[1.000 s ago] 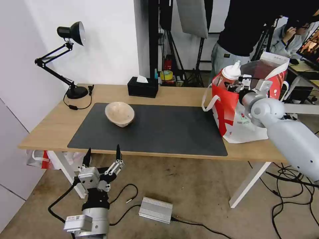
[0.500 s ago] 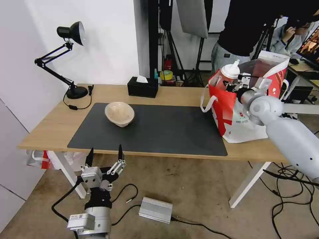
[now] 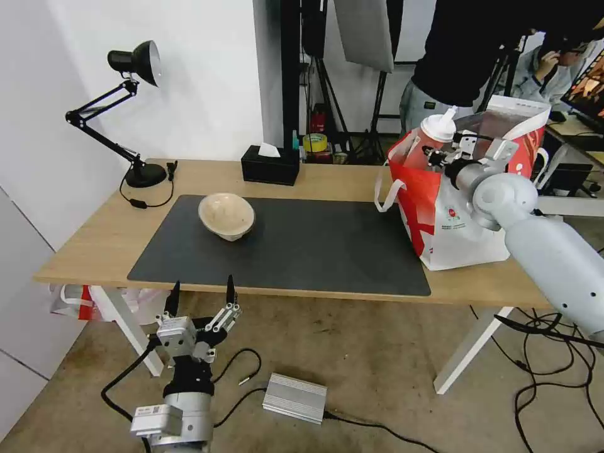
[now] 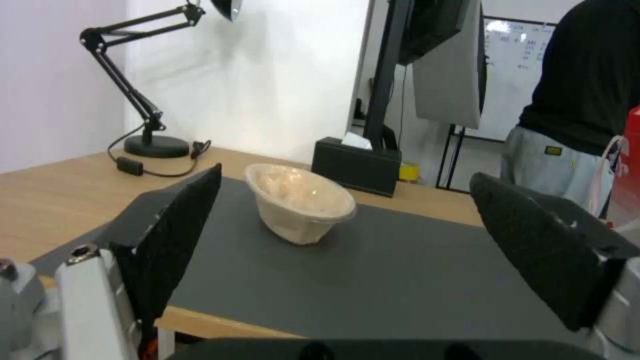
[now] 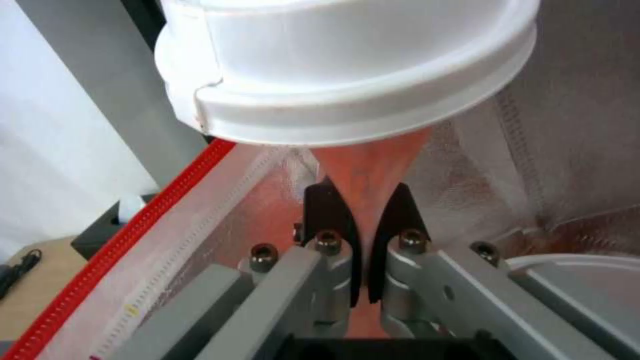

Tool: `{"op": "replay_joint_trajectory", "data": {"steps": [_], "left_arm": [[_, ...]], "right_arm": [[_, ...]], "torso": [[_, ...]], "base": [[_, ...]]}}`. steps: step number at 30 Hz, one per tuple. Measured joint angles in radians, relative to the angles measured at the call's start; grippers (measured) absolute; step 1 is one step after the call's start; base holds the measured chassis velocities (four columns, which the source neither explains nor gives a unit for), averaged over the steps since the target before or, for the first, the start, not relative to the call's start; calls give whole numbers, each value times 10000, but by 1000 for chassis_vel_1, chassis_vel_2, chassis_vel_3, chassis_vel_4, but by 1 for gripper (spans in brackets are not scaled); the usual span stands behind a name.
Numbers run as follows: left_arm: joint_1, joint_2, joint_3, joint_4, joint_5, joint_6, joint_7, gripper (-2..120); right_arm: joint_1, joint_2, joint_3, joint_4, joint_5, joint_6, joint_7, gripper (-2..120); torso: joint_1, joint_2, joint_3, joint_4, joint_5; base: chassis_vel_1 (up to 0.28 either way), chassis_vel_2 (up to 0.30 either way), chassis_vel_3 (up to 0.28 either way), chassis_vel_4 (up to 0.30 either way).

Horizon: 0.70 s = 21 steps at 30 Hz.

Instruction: Pick up the trash from the table and place it into the takeout bag.

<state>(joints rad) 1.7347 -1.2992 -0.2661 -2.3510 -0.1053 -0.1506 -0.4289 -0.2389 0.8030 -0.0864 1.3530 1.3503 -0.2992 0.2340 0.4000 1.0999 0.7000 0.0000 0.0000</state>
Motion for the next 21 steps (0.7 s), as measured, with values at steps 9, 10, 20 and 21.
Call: {"op": "replay_joint_trajectory", "data": {"steps": [9,10,20,21], "left_arm": [[12,1,7,-6,6,1,0,100],[20,4,7,-8,7,1,0,100],[29,8,-4,-31,14,1,0,100],[30,6,-5,-34,15,0,1,100]], "right_arm": [[-36,-18,65,188,498,-115,276,1],[-54,-9,76,213,584,-128,340,1],[-188,-17,118,353,741,-342,536,1],[-223,-29,118,378,741,-370,549,1]], "torso": [[0,0,0,0,0],[0,1,0,0,0],[0,0,0,1,0],[0,1,0,0,0]], "base": [[0,0,0,0],[0,0,0,0],[0,0,0,0],[0,0,0,0]]}}
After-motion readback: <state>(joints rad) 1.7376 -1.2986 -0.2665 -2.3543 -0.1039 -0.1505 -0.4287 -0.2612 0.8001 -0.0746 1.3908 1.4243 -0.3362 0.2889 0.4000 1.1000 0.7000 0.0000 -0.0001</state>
